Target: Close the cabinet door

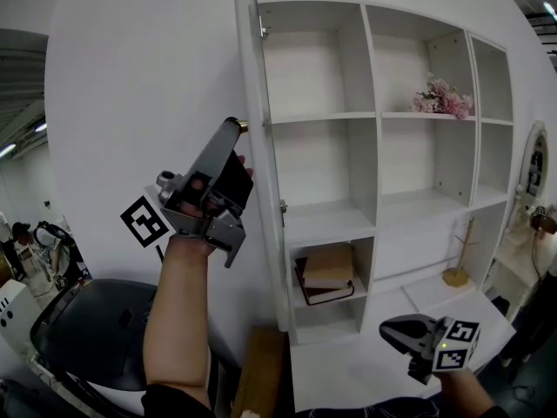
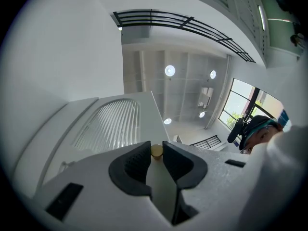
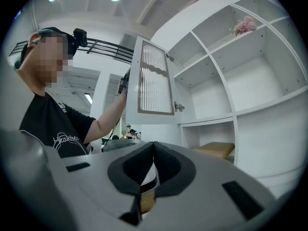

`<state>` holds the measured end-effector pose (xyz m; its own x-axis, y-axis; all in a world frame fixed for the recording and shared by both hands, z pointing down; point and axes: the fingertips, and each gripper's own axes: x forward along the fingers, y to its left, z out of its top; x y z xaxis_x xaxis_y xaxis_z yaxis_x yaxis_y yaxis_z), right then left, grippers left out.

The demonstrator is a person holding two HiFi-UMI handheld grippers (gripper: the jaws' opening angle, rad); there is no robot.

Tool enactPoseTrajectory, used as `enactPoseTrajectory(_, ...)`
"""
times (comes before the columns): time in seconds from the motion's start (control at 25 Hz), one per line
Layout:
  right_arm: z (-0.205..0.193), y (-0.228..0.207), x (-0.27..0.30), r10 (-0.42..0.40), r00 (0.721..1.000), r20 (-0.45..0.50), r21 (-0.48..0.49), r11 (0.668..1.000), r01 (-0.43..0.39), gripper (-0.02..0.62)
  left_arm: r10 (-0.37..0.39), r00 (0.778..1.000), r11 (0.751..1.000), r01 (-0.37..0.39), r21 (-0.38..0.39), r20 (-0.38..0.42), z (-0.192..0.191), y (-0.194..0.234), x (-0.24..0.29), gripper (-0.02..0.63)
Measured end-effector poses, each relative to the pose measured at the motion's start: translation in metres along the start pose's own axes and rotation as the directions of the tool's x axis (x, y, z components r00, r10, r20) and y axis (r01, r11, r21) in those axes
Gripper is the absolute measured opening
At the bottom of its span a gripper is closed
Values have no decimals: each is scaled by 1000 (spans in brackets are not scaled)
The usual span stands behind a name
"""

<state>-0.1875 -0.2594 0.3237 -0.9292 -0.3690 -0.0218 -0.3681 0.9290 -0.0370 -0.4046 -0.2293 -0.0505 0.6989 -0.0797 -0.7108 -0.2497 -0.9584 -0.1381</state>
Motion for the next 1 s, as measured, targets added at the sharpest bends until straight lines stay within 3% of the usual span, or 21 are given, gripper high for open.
enactPoseTrajectory(0.4,-17,9,17,-16,1000,14,85,996,15,8,16,1000,999,-16,32,-3,0,-5,2,78)
enactPoseTrajectory(0.6,-40,17,36,-35,999,-29,126,991,38,8,23,999,995,-19,101,-43,-2,-11,6,78)
enactPoseTrajectory(1.0,-69,14,36,-56,998,22,234,971,50,8,84,986,969,-47,243,-144,-37,-10,40,78)
